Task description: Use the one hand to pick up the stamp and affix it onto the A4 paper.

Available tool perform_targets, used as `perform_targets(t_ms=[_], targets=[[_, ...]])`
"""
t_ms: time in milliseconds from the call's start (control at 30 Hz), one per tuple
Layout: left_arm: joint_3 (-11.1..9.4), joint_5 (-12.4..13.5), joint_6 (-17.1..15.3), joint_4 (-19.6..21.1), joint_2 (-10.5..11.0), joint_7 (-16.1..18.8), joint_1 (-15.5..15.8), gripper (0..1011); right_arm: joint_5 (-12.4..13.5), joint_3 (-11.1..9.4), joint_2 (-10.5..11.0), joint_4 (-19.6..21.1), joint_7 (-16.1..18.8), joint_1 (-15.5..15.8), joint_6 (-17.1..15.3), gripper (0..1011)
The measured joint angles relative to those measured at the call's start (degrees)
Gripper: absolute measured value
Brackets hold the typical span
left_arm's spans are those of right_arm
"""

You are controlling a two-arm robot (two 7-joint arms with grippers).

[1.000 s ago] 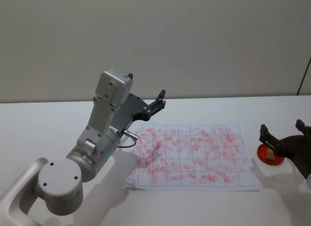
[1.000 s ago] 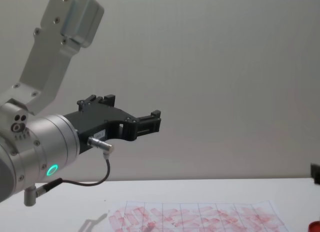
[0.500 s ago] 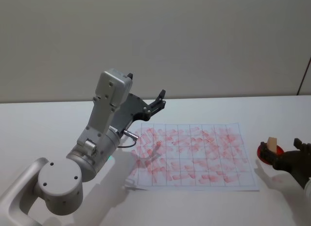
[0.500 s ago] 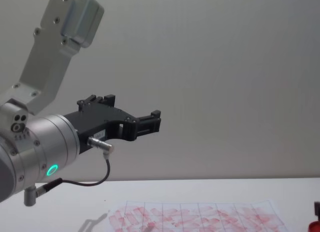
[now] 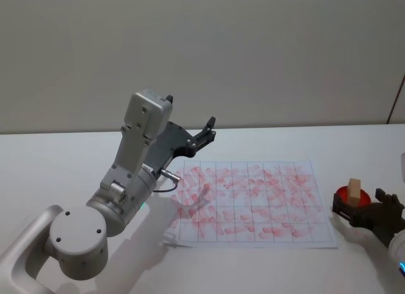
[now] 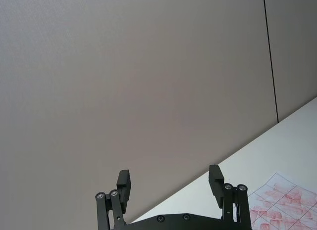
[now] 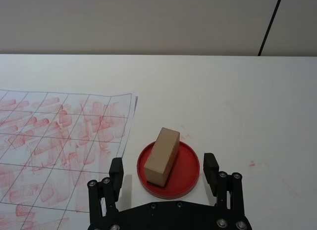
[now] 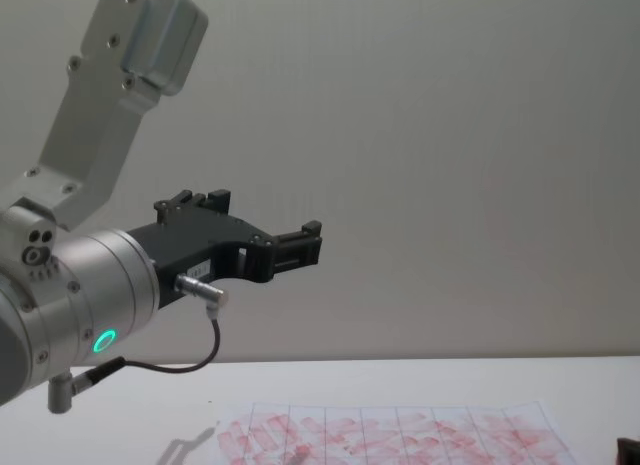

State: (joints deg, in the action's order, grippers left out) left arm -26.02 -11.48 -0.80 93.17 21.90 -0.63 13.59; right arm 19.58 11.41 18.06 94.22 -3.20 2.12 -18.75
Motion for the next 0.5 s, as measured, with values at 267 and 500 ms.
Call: perform_targets(t_ms=[267, 500], targets=[[0.0, 0.0, 0.0, 0.0, 0.0, 0.0, 0.0, 1001, -0.5, 0.2, -0.4, -1.2, 0.5, -0.7, -0.5, 833], [0.0, 0.0, 0.0, 0.0, 0.0, 0.0, 0.0, 1001, -0.7, 0.2, -0.6, -1.7, 0.6, -1.0, -0.7, 623]])
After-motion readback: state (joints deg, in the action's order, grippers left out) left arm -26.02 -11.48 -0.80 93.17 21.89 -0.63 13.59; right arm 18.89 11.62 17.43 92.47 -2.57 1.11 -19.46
